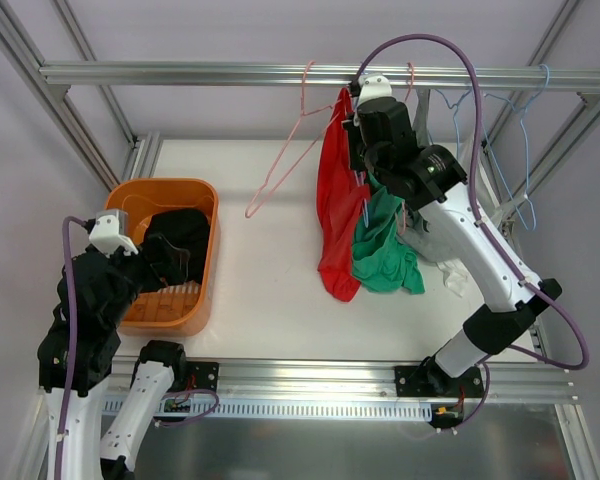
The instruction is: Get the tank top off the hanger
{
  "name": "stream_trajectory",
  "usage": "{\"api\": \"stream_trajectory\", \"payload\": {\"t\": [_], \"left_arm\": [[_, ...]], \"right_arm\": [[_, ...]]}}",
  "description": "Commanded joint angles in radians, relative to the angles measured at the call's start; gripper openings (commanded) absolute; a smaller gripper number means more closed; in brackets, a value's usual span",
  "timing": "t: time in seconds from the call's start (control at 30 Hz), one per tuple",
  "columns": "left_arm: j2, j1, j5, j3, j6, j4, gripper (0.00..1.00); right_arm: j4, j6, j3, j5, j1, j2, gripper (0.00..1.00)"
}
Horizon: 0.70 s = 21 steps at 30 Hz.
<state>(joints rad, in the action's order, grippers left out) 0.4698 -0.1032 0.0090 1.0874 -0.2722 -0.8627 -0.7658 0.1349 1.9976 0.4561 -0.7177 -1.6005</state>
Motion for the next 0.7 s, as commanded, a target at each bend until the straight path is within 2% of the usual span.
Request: {"api": "stream_trajectory", "payload": {"t": [0.0, 0.03, 0.1, 0.27, 0.4, 0.67], "left_arm": [[-0.003, 0.005, 0.043, 0.020, 0.022, 0.019, 0.99], [-0.005, 0.005, 0.045, 0.023, 0.022, 0.021, 0.99], [-0.010, 0.005, 0.057, 0.026, 0.022, 0.019, 0.99], [-0.020, 0.005, 0.133, 0.052, 0.024, 0.019, 0.99], [-0.036, 0.005, 0.251, 0.078, 0.004, 0.022, 0.99], [-0.043, 0.005, 0.332, 0.115, -0.002, 0.021, 0.99]], "right_arm": [[0.065, -0.026, 0.001, 0.058, 0.003, 0.031, 0.12], [0.069, -0.029, -0.003, 0.059, 0.003, 0.036, 0.06], [0.083, -0.031, -0.008, 0.075, 0.003, 0.045, 0.00], [0.138, -0.029, -0.029, 0.102, 0.008, 0.076, 0.00], [0.168, -0.029, -0.042, 0.118, 0.014, 0.102, 0.00], [0.252, -0.004, -0.144, 0.069, 0.018, 0.208, 0.00]]}}
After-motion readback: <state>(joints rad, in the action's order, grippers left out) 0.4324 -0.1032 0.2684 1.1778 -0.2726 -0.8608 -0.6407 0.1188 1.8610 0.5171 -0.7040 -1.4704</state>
